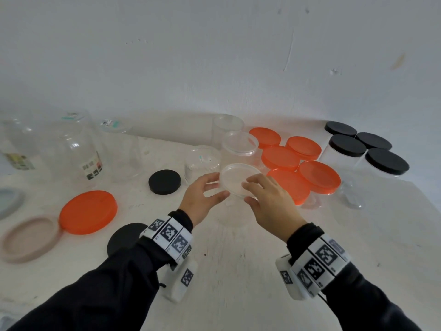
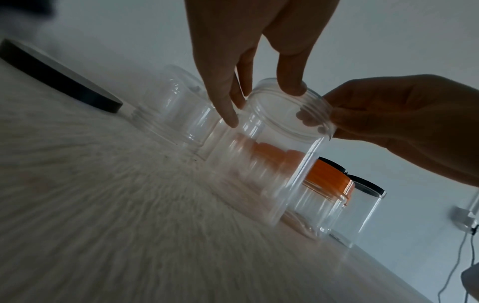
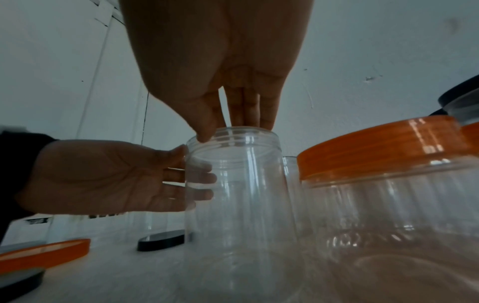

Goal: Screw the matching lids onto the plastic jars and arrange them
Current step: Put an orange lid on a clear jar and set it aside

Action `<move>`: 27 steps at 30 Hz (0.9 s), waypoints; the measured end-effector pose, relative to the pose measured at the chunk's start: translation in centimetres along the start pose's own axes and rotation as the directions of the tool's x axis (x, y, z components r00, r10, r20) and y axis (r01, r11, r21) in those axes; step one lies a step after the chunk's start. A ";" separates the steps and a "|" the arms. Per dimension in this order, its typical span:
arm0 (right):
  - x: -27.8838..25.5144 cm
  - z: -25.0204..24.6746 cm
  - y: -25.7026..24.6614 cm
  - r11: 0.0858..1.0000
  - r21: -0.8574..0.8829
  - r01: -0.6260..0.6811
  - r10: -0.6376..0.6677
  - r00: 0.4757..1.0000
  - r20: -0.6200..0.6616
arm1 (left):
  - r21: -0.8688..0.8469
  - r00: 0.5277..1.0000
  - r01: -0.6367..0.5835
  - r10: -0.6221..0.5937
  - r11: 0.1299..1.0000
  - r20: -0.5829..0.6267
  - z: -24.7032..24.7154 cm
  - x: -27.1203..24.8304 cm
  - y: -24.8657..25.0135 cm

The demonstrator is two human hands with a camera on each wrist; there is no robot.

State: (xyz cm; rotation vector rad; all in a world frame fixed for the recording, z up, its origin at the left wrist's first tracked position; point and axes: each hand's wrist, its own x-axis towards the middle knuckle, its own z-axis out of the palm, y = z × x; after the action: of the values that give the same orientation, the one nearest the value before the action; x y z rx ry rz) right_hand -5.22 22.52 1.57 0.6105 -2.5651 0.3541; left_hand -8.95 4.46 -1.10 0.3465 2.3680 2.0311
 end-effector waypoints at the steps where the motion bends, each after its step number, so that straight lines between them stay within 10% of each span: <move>1: 0.3 0.0 0.2 1.000 0.010 -0.015 0.015 1.000 0.009 | 0.000 1.000 -0.001 0.001 1.000 -0.006 0.2 0.4 0.0; 27: 2.8 0.5 1.9 0.980 0.004 -0.200 0.199 0.977 0.073 | 0.232 0.996 -0.076 0.065 0.970 0.052 -0.9 1.9 1.4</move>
State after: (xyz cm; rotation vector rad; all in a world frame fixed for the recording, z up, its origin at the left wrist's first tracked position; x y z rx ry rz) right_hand -8.48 22.98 2.33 0.3760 -2.7035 0.4208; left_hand -10.71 4.08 0.73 0.4796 2.6081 1.7504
